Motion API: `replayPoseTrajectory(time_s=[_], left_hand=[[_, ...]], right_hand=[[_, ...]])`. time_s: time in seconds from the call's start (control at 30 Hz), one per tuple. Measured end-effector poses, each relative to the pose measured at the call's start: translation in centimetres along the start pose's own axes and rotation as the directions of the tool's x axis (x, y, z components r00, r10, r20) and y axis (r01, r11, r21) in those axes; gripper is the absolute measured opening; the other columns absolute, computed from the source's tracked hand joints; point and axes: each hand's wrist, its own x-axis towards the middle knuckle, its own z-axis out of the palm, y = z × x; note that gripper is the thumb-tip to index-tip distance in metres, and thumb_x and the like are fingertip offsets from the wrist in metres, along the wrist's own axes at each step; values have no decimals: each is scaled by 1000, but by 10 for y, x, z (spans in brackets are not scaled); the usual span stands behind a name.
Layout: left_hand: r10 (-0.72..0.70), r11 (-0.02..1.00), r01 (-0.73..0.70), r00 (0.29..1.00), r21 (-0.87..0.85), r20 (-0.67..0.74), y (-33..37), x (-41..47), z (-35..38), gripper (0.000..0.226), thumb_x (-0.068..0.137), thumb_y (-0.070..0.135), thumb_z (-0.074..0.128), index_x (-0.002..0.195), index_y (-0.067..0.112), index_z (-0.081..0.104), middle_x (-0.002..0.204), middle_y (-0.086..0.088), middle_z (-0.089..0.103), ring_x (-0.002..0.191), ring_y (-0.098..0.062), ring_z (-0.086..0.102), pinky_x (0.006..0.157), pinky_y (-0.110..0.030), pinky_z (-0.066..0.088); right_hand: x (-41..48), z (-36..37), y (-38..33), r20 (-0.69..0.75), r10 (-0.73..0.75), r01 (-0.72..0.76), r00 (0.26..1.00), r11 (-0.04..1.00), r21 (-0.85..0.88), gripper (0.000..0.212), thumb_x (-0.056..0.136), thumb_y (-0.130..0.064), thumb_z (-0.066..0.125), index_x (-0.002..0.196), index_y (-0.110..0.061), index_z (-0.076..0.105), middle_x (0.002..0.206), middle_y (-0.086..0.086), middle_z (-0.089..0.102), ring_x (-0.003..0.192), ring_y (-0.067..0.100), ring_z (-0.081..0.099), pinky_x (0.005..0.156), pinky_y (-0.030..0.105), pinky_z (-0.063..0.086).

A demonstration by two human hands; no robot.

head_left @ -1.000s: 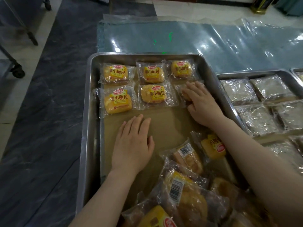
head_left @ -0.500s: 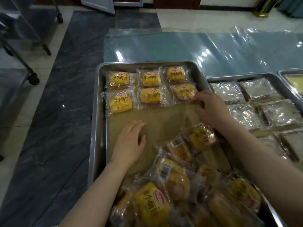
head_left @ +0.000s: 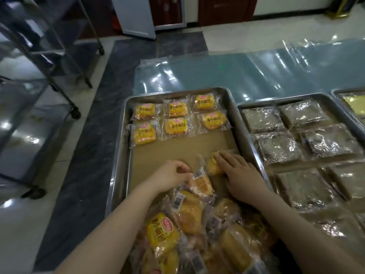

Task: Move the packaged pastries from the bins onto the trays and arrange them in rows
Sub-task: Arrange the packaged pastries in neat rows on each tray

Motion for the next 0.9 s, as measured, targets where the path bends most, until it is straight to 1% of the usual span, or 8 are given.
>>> replayPoseTrajectory(time_s=[0.23,0.33,0.4,0.47,0.6,0.67,0.77,0.9], left_hand=[[-143,982,122,980,-148,-141,-9,2,13,15,81,27,71,92,21,62,91,0,67,75,-13,61,62,-24,45],[-226,922,-2,810,-388,-541,-20,-11,9,13,81,29,68,89,32,59,91,6,67,80,-10,65,71,-35,54],[-105,975,-88,627,-204,-772,-23,-19,5,18,80,32,66,90,39,53,93,15,59,82,3,58,69,-26,51],[102,995,-50,557,89,-824,-23,-25,3,27,78,31,67,92,43,48,98,24,47,87,11,51,68,-14,42],[199,980,-159,774,119,-601,-17,-25,21,42,72,46,65,112,43,51,105,26,47,87,6,55,73,-9,45],[249,968,-225,780,115,-574,-19,-23,32,33,81,45,55,114,38,54,110,24,51,98,10,52,81,-9,43],[207,971,-103,816,217,-540,-27,-18,38,31,91,36,50,119,29,60,134,14,45,123,3,37,102,-26,36],[199,941,-43,872,334,-447,-31,-15,40,37,92,35,52,128,28,54,149,4,32,138,-16,25,113,-36,22]], right_hand=[[44,-10,4,-86,13,-4,996,994,108,70,87,-5,43,149,-29,20,153,-4,29,136,27,24,103,46,30],[51,-11,3,-258,94,-28,962,968,251,46,86,-4,51,129,-20,44,119,7,61,115,32,47,83,42,41],[52,-8,2,-341,118,-11,933,954,299,30,86,-22,63,113,-18,50,106,6,63,102,29,52,77,40,44],[52,-6,1,-328,76,35,942,947,320,35,84,-45,63,108,-21,56,108,-1,57,101,21,49,80,35,43],[45,-8,-4,-302,-23,153,953,898,413,45,92,-51,39,104,-18,67,98,-6,49,99,17,45,81,27,33],[45,-9,-3,-327,-42,183,944,891,415,21,94,-26,50,100,-16,68,106,-2,55,109,23,45,91,27,31],[46,-9,-1,-194,-102,185,976,860,475,27,87,-1,51,99,-19,68,139,-6,47,136,19,30,111,29,20],[48,-5,2,-187,-82,172,979,823,542,40,86,2,49,107,-25,70,124,-12,50,116,11,45,98,23,34]])
